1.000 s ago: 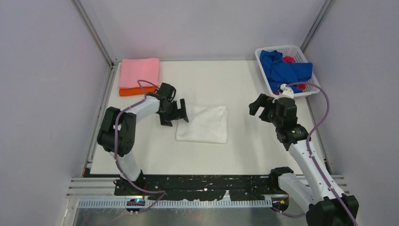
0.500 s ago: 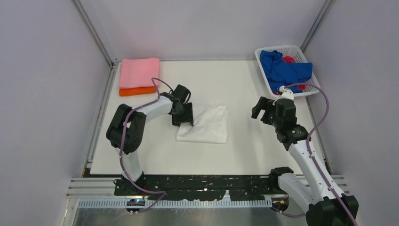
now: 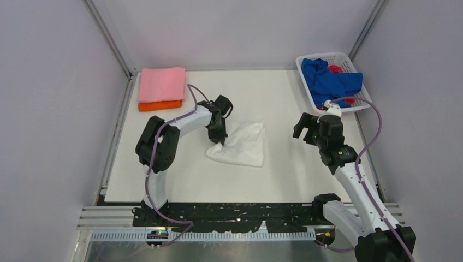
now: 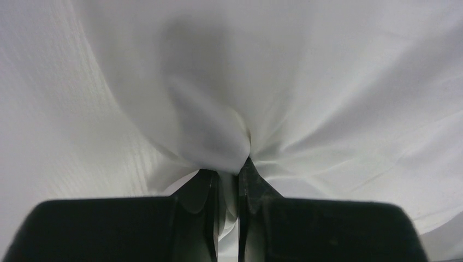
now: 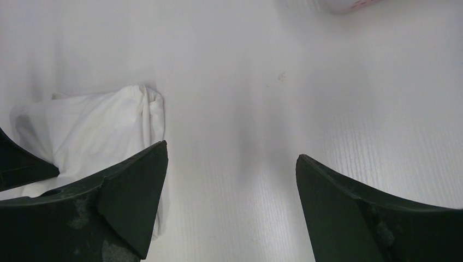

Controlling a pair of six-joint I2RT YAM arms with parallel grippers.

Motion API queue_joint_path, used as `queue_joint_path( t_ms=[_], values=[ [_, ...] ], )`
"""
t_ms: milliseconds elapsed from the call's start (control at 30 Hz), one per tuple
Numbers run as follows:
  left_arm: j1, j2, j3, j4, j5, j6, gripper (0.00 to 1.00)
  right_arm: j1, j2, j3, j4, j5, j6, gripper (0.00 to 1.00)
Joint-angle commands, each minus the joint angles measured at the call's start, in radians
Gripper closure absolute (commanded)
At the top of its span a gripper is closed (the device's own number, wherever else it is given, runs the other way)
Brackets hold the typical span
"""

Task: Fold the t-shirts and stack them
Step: Put the neatly folded tshirt into the corner of the board with the left arm

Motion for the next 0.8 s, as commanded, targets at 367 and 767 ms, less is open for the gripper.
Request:
queue_joint_path(
  t_ms=[367,767],
  values=[
    [0.023,0.084,0.408,-0.195,-0.66,0.29,1.0,-0.006,-0.02,-0.01,0.063,0.062,-0.028,0.05],
    [0.165,0.238,0.741,-0.115,-0.749,0.534,1.0,-0.007,-0.004,-0.019,0.085,0.094,-0.049,0.04]
  ],
)
